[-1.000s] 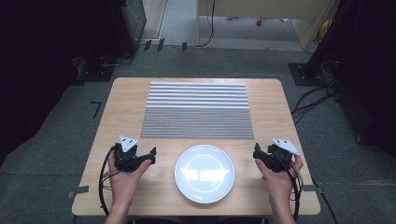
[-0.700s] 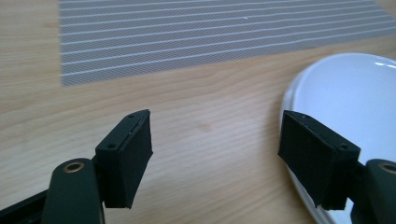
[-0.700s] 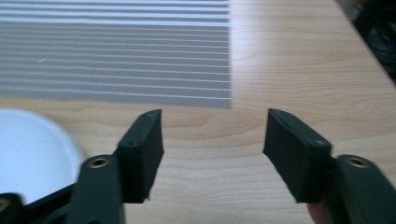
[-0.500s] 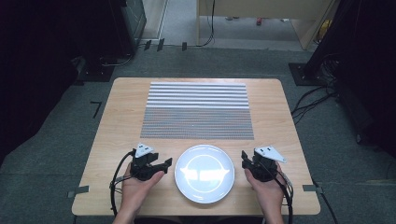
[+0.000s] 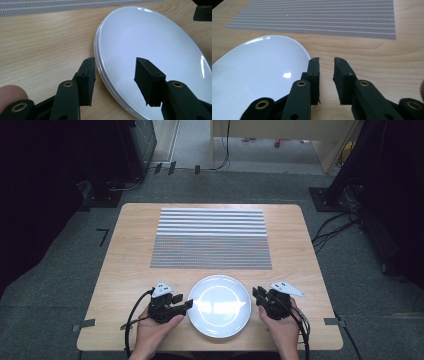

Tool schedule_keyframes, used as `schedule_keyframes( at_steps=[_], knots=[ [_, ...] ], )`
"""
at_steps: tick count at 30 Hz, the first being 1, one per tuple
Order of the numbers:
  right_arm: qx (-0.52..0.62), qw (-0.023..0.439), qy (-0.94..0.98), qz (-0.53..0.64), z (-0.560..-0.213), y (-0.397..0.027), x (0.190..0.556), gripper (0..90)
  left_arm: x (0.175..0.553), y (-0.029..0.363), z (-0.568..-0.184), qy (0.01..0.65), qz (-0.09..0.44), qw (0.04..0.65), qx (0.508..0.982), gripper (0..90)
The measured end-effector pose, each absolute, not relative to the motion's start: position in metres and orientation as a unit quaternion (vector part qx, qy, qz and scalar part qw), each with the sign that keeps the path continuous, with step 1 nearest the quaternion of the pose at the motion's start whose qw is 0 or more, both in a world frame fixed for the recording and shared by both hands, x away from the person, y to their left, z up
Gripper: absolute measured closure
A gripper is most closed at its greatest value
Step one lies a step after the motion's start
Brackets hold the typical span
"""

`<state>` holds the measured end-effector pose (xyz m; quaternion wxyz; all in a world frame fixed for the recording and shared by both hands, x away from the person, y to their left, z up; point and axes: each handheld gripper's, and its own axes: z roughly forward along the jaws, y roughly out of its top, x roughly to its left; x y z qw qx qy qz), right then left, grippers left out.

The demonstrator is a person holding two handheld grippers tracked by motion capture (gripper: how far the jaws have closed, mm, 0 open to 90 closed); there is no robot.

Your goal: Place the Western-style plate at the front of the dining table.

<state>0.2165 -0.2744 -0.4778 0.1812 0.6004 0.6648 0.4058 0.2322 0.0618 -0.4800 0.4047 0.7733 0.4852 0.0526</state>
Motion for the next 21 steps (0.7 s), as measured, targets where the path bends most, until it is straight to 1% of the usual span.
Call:
schedule_keyframes(
  at_steps=[3,7,11,12,14,18,21],
  knots=[
    [0.605,0.177,0.662,0.405,-0.482,-0.272,0.216,78.2,0.232,0.061,-0.485,0.487,0.052,0.399,0.775,52.1],
    [0.609,0.166,0.652,0.421,-0.486,-0.270,0.215,78.1,0.231,0.059,-0.487,0.485,0.058,0.394,0.778,55.3],
    [0.618,0.142,0.648,0.421,-0.490,-0.271,0.216,78.6,0.230,0.057,-0.490,0.479,0.052,0.392,0.783,60.2],
    [0.621,0.129,0.646,0.424,-0.491,-0.272,0.216,79.0,0.230,0.057,-0.490,0.478,0.050,0.391,0.785,61.1],
    [0.624,0.117,0.646,0.424,-0.493,-0.272,0.216,81.0,0.229,0.056,-0.492,0.477,0.046,0.389,0.787,63.1],
    [0.631,0.093,0.647,0.418,-0.495,-0.271,0.217,82.5,0.229,0.055,-0.492,0.478,0.047,0.385,0.788,64.3],
    [0.632,0.093,0.649,0.413,-0.496,-0.270,0.217,83.8,0.229,0.055,-0.492,0.477,0.048,0.384,0.789,64.2]
  ],
)
